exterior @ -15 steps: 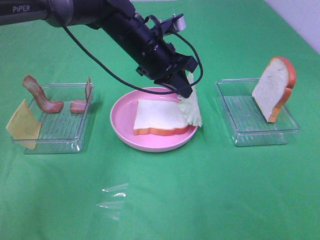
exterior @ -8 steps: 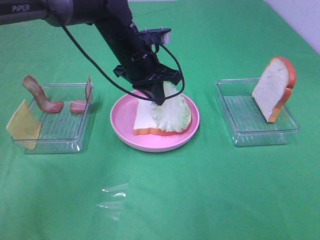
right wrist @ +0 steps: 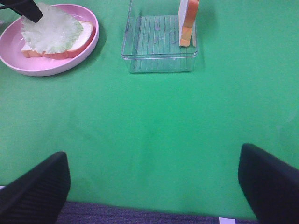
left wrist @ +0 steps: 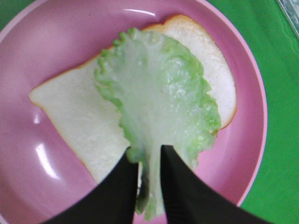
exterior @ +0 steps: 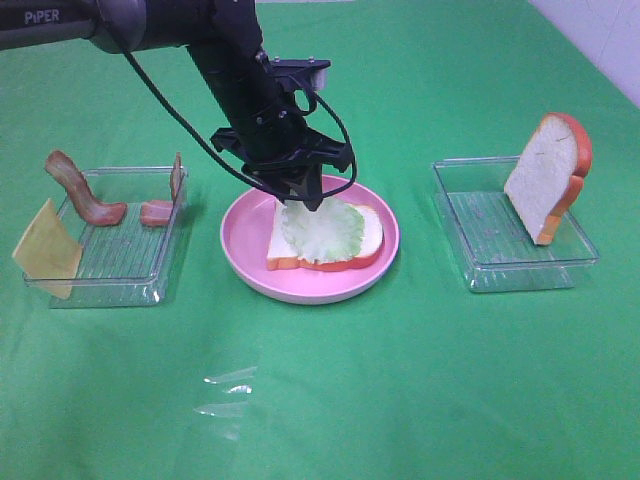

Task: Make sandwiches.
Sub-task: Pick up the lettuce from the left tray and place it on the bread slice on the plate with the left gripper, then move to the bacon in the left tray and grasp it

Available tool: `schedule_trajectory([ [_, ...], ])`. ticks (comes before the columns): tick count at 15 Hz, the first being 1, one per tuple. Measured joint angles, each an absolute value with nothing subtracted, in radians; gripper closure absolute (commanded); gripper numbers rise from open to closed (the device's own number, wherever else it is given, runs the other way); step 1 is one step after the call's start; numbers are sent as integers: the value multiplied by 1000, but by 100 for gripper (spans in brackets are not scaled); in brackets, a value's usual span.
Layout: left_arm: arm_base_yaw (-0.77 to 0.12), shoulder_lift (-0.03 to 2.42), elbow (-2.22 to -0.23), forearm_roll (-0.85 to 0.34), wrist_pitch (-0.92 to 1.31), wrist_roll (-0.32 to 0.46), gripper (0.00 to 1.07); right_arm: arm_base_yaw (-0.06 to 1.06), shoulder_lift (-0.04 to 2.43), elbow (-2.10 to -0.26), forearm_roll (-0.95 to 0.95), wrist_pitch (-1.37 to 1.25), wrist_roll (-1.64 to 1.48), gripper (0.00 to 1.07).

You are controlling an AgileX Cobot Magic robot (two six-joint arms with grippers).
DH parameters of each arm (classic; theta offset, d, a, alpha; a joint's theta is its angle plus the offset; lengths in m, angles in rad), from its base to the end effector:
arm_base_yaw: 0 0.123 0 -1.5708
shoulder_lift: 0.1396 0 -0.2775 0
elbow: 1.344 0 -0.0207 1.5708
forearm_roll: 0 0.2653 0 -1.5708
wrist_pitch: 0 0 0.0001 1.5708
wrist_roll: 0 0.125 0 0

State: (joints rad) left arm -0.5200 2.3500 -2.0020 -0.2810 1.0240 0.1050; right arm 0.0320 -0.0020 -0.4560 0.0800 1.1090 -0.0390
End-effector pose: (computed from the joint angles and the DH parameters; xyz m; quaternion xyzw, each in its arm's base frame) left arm 0.4352 -0.2833 0.1271 0.2489 0.9495 -0.1551 0.1115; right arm 0.0463 0.0104 0.2498 -0.0327 0.8746 0.0383 0.4822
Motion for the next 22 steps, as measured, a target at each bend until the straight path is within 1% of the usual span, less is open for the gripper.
schedule_trajectory([
  [1,-520,2350,-2014,-263,1028,77,5,32,-2,-456,80,1109,-39,14],
  [3,-520,2350,-2075,-214,1081,49,5,32,-2,-456,80,1109,-39,14],
  [4,-520,2350,-2137,-200,1164,43,6,32,-2,-456,80,1109,-39,14],
  [6,-520,2347,-2215,-198,1204,34,6,32,-2,-456,80,1109,-39,14],
  [9,-520,2290,-2218,-188,1211,0,6,32,-2,-456,80,1109,-39,14],
  [11,-508,2185,-2141,-140,1210,-6,6,32,-2,-456,80,1109,-39,14],
  [12,-486,2126,-2081,-115,1211,-10,6,32,-2,-456,80,1109,-39,14],
  [13,-445,2073,-2021,-94,1213,-13,6,32,-2,-456,80,1109,-39,14],
  [14,-381,2028,-1969,-82,1214,-13,6,32,-2,-456,80,1109,-39,14],
  [15,-255,1994,-1918,-64,1215,-14,6,32,-2,-456,80,1109,-39,14],
  [19,-109,2007,-1907,-63,1215,-11,6,32,-2,-456,80,1109,-39,14],
  [22,-40,2046,-1907,-63,1214,21,6,32,-2,-456,80,1109,-39,14],
])
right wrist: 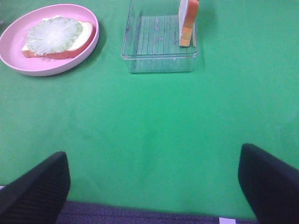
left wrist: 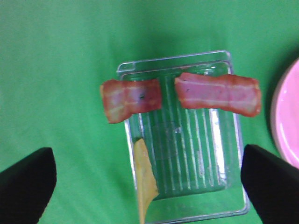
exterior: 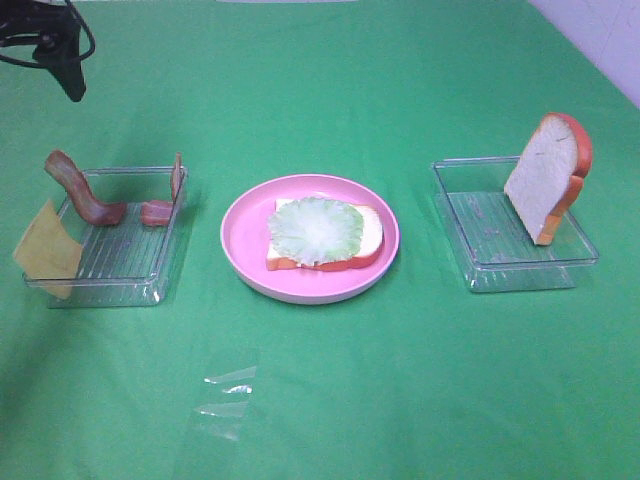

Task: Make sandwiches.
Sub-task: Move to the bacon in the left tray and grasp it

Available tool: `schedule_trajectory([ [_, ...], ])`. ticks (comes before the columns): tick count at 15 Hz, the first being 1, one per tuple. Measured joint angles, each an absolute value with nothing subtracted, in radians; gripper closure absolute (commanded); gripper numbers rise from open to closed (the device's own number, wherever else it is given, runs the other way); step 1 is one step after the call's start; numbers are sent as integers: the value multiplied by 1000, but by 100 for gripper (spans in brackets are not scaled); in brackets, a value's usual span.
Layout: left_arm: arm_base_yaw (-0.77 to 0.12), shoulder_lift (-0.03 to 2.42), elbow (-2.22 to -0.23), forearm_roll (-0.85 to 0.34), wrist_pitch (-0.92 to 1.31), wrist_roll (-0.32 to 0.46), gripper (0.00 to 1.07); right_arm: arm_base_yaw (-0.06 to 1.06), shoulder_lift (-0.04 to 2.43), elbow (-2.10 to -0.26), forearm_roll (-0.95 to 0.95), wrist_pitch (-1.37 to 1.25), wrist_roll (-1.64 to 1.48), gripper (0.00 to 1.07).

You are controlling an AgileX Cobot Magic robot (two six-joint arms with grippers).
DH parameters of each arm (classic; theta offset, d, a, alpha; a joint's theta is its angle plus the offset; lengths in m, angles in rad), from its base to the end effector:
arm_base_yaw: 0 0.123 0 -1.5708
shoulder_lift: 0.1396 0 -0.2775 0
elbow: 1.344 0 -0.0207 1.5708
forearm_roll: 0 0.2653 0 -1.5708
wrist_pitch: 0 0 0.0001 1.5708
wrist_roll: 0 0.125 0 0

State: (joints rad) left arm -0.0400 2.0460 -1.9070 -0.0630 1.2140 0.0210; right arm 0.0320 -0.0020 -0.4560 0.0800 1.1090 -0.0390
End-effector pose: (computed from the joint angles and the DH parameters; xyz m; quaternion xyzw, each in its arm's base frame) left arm 0.4629 -0.0259 0.2376 0.0237 0.9876 -0.0323 0.1515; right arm 0.0463 0.0104 0.2498 -0.0327 0.8746 0.0383 0.4822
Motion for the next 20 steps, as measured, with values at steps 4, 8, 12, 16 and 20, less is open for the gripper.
schedule_trajectory([
  [4,4,2170,-1919,-64,1217,58,6,32,-2,-456,80,1109,-39,14],
  [8,2,2288,-2018,-89,1216,60,8,32,-2,-456,80,1109,-39,14],
  [12,2,2363,-2050,-104,1216,66,9,32,-2,-456,80,1109,-39,14],
  [16,2,2381,-2057,-112,1215,74,27,32,-2,-456,80,1109,-39,14],
  [20,2,2382,-2057,-112,1215,76,60,32,-2,-456,80,1109,-39,14],
])
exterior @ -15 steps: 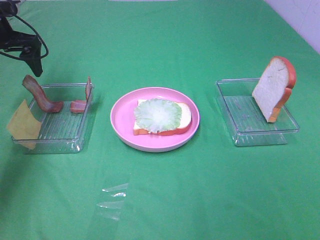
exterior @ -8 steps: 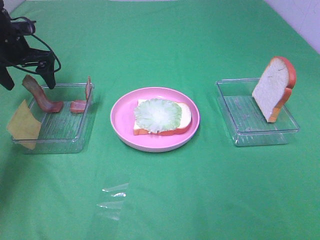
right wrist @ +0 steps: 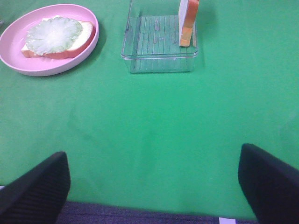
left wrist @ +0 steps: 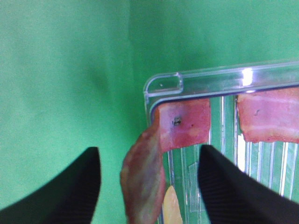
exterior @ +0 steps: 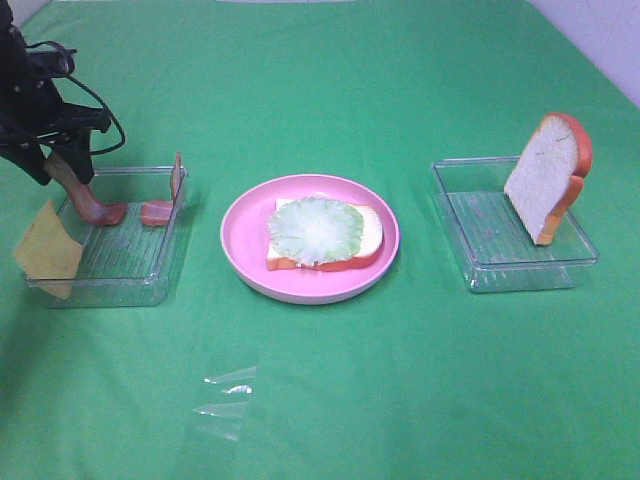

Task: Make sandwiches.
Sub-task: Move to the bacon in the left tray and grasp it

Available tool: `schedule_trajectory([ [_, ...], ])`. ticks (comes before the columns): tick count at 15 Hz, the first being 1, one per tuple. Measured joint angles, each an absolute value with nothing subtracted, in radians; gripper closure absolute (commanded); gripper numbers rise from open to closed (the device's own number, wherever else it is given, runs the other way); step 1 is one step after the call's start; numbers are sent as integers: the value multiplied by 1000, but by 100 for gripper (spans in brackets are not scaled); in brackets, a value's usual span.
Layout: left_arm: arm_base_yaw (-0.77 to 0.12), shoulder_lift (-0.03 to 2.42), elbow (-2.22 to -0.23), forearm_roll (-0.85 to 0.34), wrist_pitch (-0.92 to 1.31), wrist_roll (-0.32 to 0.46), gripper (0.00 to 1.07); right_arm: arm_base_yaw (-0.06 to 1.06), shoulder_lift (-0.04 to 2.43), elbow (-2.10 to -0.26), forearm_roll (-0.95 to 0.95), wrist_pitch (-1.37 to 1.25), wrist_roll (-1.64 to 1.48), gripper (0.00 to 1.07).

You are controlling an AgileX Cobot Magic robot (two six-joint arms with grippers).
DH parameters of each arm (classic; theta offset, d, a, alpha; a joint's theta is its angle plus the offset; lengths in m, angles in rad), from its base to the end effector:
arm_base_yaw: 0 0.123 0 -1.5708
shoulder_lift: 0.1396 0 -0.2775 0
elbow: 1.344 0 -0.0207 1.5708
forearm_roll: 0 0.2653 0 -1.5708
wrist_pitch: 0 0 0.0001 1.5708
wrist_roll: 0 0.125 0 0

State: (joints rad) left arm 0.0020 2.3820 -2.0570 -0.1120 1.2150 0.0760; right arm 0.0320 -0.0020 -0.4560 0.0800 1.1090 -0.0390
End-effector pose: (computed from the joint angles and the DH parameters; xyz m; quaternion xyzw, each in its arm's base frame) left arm 0.5034 -0.0121 0.1184 0.0205 0.9966 -0.0512 0.0609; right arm 0.0463 0.0104 0.2498 -0.0327 0.8746 0.0383 0.4822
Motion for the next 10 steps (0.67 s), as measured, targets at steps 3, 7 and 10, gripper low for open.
schedule_trajectory([
  [3,2,2382,-2057,-120,1215,66,60,32,-2,-456,80,1109,-39,14],
  [7,2,2382,-2057,-130,1215,62,67,32,-2,-456,80,1109,-39,14],
  [10,2,2382,-2057,-130,1215,59,88,32,-2,-456,80,1109,-39,14],
])
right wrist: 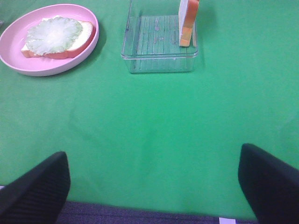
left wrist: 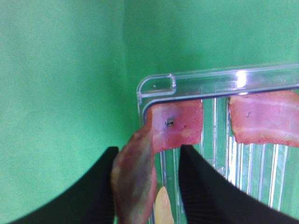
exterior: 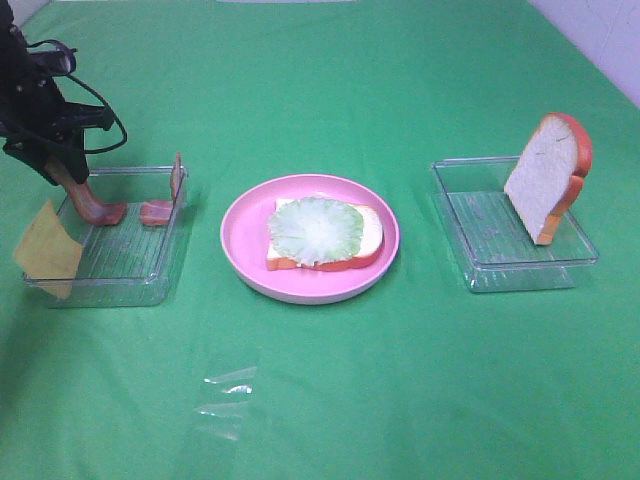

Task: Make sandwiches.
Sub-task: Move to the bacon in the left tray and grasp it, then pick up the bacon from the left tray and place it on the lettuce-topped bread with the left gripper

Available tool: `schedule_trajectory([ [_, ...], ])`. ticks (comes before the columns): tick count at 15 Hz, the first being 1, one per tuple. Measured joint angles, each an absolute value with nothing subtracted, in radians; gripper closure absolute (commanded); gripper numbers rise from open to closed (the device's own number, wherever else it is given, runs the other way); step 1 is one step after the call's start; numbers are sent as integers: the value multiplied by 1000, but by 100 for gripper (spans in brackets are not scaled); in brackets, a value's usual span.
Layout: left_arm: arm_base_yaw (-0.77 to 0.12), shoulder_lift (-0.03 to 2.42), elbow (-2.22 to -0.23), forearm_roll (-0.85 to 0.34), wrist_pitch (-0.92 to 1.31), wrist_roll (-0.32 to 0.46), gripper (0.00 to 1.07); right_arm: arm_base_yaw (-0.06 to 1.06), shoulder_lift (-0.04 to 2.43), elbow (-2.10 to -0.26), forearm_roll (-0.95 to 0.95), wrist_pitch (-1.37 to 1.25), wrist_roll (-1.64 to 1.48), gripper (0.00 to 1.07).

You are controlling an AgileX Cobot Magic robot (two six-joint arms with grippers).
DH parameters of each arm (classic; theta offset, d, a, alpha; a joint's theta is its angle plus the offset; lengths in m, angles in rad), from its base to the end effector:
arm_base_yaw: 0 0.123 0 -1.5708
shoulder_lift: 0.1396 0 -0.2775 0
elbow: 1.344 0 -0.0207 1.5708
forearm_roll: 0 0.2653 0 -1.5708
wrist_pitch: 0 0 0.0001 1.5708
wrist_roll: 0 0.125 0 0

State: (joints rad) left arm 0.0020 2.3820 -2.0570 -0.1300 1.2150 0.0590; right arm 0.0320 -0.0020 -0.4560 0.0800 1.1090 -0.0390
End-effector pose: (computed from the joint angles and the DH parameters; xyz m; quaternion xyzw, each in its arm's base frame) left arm 0.5034 -0.0142 0.1187 0.0094 0.9963 -0.0603 0.0607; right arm 0.0463 0.0104 0.2498 -0.0327 0.8746 0.0383 0.4822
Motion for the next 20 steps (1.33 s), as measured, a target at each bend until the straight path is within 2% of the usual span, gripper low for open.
schedule_trajectory([
  [2,2,2382,-2057,-130,1215,59,95,32,-2,-456,80,1109,-39,14],
  [4,2,2382,-2057,-131,1215,59,107,32,-2,-456,80,1109,-39,14],
  [14,2,2335,-2070,-163,1216,58,107,32,-2,-456,80,1109,-39,14],
  [17,2,2252,-2070,-307,1217,85,107,32,-2,-456,80,1109,-39,14],
  [20,-27,2199,-2077,-379,1217,110,107,32,-2,-456,80,1109,-39,14],
])
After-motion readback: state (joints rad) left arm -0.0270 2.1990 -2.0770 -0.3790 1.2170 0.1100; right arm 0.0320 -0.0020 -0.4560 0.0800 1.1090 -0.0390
